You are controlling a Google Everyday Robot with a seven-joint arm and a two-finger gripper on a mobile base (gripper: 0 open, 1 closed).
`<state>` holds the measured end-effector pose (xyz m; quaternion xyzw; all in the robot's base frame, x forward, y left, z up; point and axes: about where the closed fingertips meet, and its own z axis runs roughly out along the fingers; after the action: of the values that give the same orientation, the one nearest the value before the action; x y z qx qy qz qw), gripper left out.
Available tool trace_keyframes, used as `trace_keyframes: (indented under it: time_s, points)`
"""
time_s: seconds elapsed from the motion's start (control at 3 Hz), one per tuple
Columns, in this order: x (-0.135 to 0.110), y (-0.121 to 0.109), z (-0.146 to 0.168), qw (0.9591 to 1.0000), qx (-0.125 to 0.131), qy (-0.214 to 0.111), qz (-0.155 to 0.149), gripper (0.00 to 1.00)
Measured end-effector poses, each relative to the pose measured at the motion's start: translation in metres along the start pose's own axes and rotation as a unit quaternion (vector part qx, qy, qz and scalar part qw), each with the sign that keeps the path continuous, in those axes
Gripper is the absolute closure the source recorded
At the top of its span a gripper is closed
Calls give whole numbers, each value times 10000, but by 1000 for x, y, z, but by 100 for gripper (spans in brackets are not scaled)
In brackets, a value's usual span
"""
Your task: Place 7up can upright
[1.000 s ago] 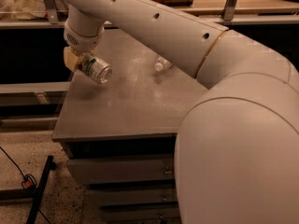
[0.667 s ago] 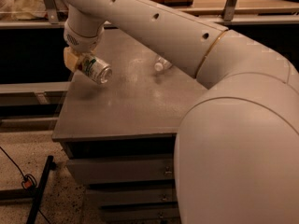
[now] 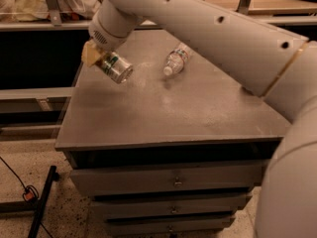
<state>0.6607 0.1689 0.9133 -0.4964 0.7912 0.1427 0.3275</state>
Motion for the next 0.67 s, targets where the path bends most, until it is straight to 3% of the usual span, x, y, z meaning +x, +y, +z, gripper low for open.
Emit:
trace_keyframes:
  time_s: [0.33, 0.67]
  points:
    - [4, -11, -24, 9960, -123, -883, 47, 100]
    - [4, -24, -39, 9810, -422, -1878, 224, 100]
